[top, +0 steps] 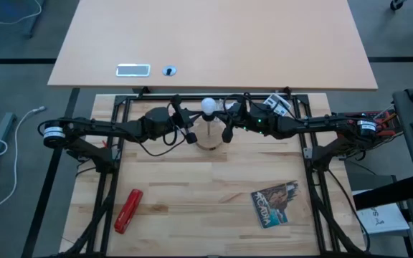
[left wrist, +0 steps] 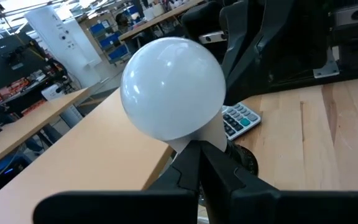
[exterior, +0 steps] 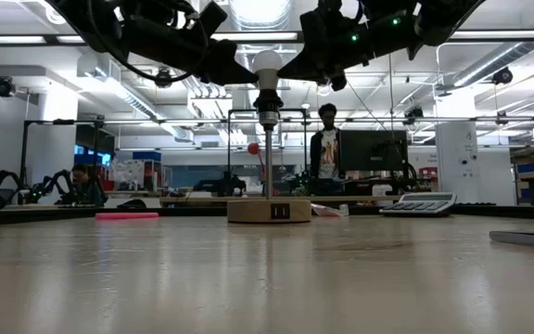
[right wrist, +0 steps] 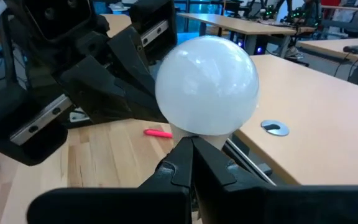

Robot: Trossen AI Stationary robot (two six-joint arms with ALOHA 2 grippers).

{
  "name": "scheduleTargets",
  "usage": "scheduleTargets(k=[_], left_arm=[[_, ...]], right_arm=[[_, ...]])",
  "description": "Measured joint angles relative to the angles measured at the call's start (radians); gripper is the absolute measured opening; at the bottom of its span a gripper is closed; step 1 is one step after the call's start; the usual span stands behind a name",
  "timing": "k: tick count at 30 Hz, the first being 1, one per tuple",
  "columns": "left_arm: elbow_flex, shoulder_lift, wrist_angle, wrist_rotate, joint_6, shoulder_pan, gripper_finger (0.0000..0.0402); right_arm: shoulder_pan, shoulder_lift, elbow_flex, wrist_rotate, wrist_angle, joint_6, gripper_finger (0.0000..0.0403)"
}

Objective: Screw lightbulb
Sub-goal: Remove the lightbulb from the lamp

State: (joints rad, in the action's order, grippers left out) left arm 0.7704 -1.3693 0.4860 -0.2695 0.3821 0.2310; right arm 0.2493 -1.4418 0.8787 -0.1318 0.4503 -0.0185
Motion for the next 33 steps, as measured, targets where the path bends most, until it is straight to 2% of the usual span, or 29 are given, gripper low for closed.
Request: scheduleTargets(k=[13, 18, 29, 33], left_arm=[[0.0, -0.013, -0.028, -0.031, 0.002, 0.047, 0.0], [0.0, -0.017, 0.002, 0.072, 0.007, 0.06, 0.0], [0.0, -0.017, 0.004, 0.143, 0.001, 0.063, 0.0], [0.0, -0.017, 0.005, 0.181, -0.01, 0.062, 0.0]], right_arm=[[0.0, 0.0, 0.0, -0.026, -0.006, -0.008, 0.0], [0.0, 0.0, 0.0, -0.026, -0.006, -0.008, 0.0], [0.0, 0.0, 0.0, -0.034, -0.01, -0.011, 0.0], [0.001, 0.0, 0.0, -0.081, -0.012, -0.032, 0.0]])
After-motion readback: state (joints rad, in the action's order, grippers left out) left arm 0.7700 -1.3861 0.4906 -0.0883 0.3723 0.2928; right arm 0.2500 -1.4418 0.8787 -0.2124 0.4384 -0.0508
